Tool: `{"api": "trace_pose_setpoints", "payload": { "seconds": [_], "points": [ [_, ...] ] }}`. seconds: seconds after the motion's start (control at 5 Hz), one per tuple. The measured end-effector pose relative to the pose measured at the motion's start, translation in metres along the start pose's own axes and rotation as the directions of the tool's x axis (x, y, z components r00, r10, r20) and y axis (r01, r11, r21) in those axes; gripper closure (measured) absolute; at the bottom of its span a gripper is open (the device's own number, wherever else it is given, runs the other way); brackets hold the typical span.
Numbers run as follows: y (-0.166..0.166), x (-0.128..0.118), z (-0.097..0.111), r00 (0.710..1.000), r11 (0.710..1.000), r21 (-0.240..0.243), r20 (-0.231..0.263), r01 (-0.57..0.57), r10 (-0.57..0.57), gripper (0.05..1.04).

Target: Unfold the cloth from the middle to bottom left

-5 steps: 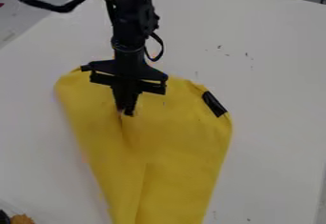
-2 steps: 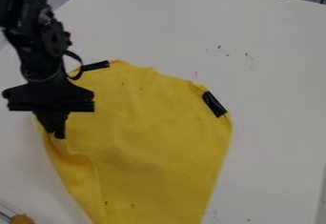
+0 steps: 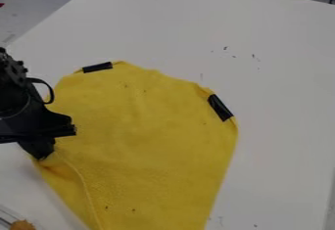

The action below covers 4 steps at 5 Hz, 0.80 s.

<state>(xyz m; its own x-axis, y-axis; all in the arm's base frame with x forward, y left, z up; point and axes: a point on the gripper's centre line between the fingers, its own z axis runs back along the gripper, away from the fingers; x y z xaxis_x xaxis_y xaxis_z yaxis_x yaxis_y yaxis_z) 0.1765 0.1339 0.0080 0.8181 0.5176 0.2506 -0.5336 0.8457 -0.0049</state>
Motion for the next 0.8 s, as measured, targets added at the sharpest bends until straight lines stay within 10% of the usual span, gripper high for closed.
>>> {"api": "trace_pose_setpoints", "payload": {
  "seconds": [0.4,0.8],
  "points": [
    [0.019,0.000,0.000,0.999,0.998,0.058,-0.007,0.039,-0.039,0.851],
    [0.042,-0.006,0.030,0.996,0.983,0.170,-0.070,0.064,-0.053,0.276]
  ]
}}
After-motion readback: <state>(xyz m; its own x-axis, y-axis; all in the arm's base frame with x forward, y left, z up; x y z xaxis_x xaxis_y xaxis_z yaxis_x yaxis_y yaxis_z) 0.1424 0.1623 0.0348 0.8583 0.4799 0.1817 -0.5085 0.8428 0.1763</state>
